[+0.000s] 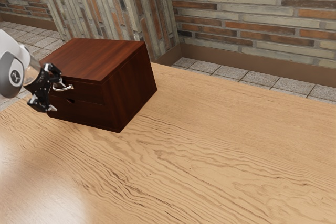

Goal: Pull the drawer handle with one arm to open the drawer

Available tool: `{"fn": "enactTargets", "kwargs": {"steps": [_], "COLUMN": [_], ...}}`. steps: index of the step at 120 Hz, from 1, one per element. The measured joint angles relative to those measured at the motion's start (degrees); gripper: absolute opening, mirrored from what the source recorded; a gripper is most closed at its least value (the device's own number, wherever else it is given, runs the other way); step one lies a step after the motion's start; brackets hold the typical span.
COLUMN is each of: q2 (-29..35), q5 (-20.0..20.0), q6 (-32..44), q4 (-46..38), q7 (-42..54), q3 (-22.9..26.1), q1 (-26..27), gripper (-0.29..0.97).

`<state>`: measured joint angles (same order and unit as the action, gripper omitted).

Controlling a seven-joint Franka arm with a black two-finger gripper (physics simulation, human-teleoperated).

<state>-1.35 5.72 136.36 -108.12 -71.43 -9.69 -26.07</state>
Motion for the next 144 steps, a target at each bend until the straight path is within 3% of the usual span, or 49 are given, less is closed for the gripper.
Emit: {"fn": "enactTargets", "kwargs": {"steps": [76,144], "q2": [-0.76,4.32], "q5": [0.10,-0.13], "q6": [-0.19,-4.76], "q4": [0.00,-4.61], "q7": [-0.28,0.50], "q3": [-0.33,-0.51], "q1": [-1.18,-2.17], "gripper": [0.57,0.59]}}
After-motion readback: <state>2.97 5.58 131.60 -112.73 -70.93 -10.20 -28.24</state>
